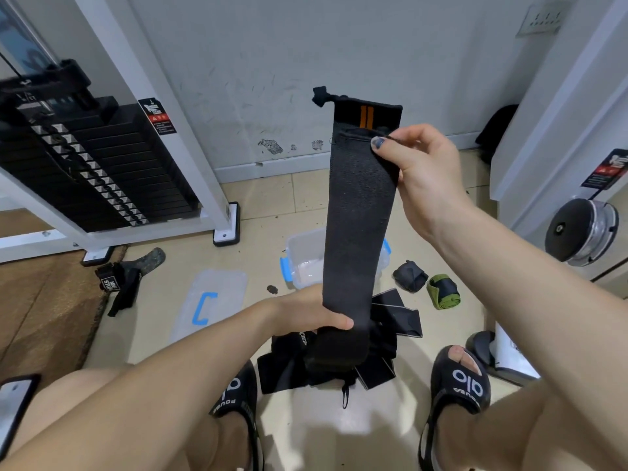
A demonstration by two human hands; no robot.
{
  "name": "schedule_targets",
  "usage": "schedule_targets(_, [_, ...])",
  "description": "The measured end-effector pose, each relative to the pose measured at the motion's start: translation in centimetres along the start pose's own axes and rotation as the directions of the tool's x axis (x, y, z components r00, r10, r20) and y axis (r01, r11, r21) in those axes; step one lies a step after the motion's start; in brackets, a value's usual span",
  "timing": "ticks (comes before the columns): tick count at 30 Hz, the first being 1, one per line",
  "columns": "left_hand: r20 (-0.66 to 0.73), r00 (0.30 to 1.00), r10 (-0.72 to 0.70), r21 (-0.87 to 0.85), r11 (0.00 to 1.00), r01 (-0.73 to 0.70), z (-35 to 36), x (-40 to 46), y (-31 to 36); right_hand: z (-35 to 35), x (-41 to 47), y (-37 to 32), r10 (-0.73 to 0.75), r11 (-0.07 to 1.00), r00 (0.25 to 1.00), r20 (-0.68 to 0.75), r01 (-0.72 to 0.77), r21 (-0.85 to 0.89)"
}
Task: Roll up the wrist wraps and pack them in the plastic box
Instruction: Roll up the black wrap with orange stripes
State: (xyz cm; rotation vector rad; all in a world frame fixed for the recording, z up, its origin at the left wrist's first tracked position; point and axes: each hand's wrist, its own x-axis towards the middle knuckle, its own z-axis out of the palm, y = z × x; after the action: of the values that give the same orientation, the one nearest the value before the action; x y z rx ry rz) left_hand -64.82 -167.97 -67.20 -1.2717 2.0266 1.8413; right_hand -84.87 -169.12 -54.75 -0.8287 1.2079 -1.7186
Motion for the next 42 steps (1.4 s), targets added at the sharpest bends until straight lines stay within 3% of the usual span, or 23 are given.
schedule_targets(4, [-0.066, 0.998, 0.0, -0.008, 1.0, -0.001, -0.7, -0.2, 0.2, -0.4, 0.3, 0.1, -0.052, 0.998, 0.998, -0.018, 0.051, -0.045])
schedule_targets(7, [-0.081, 0.996, 0.043, -0.111, 0.992, -0.052, -1.2, -0.5, 1.4, -0.5, 0.3, 0.3, -0.063, 0.996, 0.998, 0.009, 0.063, -0.059])
schedule_targets(12, [-0.238, 0.969, 0.071, -0.162, 0.98, -0.112, -1.9, -0.8, 3.0, -0.3, 0.2, 0.3, -0.059, 0.997, 0.998, 0.034, 0.061, -0.054])
schedule_targets(21, [-0.226, 0.953, 0.201, -0.193, 0.95, -0.246, -3.4, -2.1, 5.0, -0.2, -0.1, 0.2, -0.104, 0.989, 0.993, 0.053, 0.109, -0.104])
schedule_targets(30, [-0.516, 0.772, 0.371, -0.148, 0.849, -0.507, -4.7, -2.9, 8.3, 0.8, -1.0, 0.6, -0.144, 0.961, 0.982, 0.124, 0.169, -0.219])
schedule_targets(34, [-0.56, 0.704, 0.436, -0.108, 0.804, -0.584, -5.4, -3.4, 8.7, 0.9, -1.1, 0.4, -0.137, 0.959, 0.979, 0.15, 0.169, -0.228])
schedule_targets(39, [-0.619, 0.667, 0.414, -0.151, 0.77, -0.619, -5.4, -3.9, 9.6, 1.0, -1.7, 0.7, -0.142, 0.947, 0.97, 0.199, 0.192, -0.259])
schedule_targets(42, [-0.67, 0.607, 0.427, -0.087, 0.767, -0.635, -5.4, -4.0, 9.7, 1.2, -1.9, 0.8, -0.123, 0.94, 0.967, 0.224, 0.186, -0.286])
